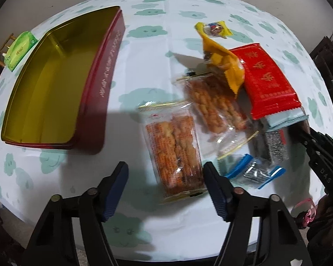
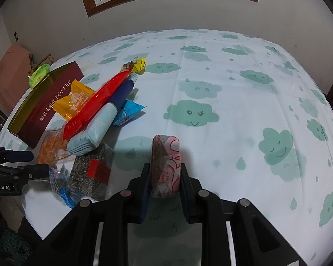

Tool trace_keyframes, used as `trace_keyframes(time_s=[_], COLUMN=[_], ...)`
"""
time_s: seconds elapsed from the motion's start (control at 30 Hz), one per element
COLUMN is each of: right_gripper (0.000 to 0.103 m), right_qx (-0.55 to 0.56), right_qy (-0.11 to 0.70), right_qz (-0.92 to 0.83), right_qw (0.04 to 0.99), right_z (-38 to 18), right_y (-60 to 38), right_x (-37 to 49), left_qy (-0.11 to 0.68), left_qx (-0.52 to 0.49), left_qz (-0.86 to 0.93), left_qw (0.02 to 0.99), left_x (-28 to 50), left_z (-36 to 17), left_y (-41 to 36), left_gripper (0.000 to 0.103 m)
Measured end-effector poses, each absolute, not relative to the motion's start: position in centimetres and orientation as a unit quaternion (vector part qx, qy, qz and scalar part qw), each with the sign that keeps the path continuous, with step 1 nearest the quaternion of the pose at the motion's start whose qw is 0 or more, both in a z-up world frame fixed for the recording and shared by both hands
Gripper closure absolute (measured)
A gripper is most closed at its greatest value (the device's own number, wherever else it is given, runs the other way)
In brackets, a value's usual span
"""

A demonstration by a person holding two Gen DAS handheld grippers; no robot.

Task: Organize snacks
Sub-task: 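Grasp the clear bag of orange crackers with the left gripper while the right gripper holds the pastry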

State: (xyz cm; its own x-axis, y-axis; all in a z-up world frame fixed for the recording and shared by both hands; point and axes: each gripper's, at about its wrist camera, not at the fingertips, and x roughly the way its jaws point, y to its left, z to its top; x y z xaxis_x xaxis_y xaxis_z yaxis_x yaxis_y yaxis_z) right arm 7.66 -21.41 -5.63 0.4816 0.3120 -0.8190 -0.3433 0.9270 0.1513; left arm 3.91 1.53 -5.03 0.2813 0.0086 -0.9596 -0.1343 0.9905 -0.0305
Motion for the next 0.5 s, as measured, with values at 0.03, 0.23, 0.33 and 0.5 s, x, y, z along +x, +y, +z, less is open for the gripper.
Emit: trace_keyframes(time_s=[0.03, 0.23, 0.33, 0.5], right_gripper=[0.079, 0.079, 0.079, 0.079], right_qx=[-0.015, -0.014, -0.013, -0.014], right_qy=[0.472, 0.472, 0.472, 0.473], right_qz=[0.19, 0.191, 0.19, 0.19], right_qw=[0.861, 0.86, 0.86, 0.86], right_z=[-5.6, -5.7, -5.6, -5.7], right_y=[-21.4, -21.4, -21.4, -21.4], right_x=[7.7, 7.7, 7.7, 7.7], left_qy=[0.598, 0.599, 0.6, 0.601], left_qx=[-0.052, -0.033, -0.026, -0.031], left_qz=[0.044, 0.041, 0.038, 0.027], left_qw=[0.799, 0.799, 0.799, 0.798], left_x=[3.9, 4.4, 5.0, 5.4], left_z=[-5.1, -5.2, -5.4, -5.6], left_y=[1.7, 1.4, 1.1, 1.1], left_gripper=[0.04, 0.039, 0.043, 0.062])
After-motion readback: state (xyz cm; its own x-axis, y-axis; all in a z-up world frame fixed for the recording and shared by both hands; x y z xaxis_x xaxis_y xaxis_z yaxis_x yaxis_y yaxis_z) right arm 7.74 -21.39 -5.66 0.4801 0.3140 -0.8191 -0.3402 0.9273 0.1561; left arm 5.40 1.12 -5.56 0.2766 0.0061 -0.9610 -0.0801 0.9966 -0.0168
